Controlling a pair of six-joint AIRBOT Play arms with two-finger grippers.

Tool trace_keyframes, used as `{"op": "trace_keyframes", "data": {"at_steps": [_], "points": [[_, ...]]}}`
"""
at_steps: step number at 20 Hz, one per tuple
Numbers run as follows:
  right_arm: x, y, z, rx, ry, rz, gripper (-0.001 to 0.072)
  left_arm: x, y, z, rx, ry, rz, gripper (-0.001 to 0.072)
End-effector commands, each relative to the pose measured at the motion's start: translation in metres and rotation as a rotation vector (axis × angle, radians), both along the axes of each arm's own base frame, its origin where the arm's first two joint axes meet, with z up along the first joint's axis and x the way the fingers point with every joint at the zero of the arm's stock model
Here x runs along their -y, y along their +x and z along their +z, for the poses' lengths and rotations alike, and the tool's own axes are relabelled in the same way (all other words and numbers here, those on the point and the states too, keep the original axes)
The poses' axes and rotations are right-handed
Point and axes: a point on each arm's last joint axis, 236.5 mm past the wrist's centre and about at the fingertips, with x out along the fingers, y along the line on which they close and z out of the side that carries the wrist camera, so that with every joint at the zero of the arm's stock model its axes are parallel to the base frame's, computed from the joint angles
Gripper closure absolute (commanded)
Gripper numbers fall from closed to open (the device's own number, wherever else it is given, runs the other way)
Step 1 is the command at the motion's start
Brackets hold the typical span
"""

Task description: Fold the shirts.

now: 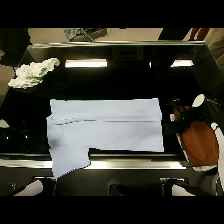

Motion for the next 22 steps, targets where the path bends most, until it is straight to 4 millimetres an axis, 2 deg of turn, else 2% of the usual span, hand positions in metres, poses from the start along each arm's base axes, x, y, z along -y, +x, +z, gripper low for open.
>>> {"op": "trace_keyframes", "data": {"at_steps": [1, 6, 7, 9, 10, 11, 14, 16, 21, 22], "points": [[-0.006, -0.022, -0.009, -0.004, 0.014, 0.007, 0.017, 0.017, -0.027, -0.022, -0.01, -0.023, 0.022, 0.0245], [-0.006, -0.022, -0.012, 0.007, 0.01, 0.002, 0.017, 0.026, -0.026, -0.033, 0.014, -0.023, 0.006, 0.0262], [-0.006, -0.022, -0.012, 0.009, 0.009, 0.002, 0.0169, 0.028, -0.026, -0.034, 0.014, -0.02, -0.001, 0.0358], [-0.005, -0.022, -0.013, 0.008, 0.006, 0.003, 0.0149, 0.032, -0.026, -0.036, 0.012, -0.014, -0.01, 0.0433], [-0.005, -0.024, -0.014, 0.002, 0.007, 0.003, 0.0142, 0.033, -0.026, -0.036, 0.012, -0.015, -0.015, 0.0578], [-0.006, -0.027, -0.018, -0.008, 0.008, -0.004, 0.0142, 0.034, -0.025, -0.035, 0.014, -0.021, -0.012, 0.0666], [-0.019, -0.051, -0.04, -0.051, 0.037, -0.074, 0.0141, 0.036, -0.023, -0.034, 0.02, -0.03, -0.004, 0.0668], [-0.02, -0.063, -0.05, -0.058, 0.033, -0.087, 0.0134, 0.036, -0.023, -0.034, 0.021, -0.03, -0.004, 0.0668], [-0.023, -0.067, -0.062, -0.06, 0.031, -0.14, 0.0138, 0.036, -0.023, -0.034, 0.027, -0.032, -0.015, 0.0667], [-0.023, -0.067, -0.065, -0.054, 0.025, -0.157, 0.018, 0.036, -0.023, -0.034, 0.033, -0.033, -0.027, 0.0667]]}}
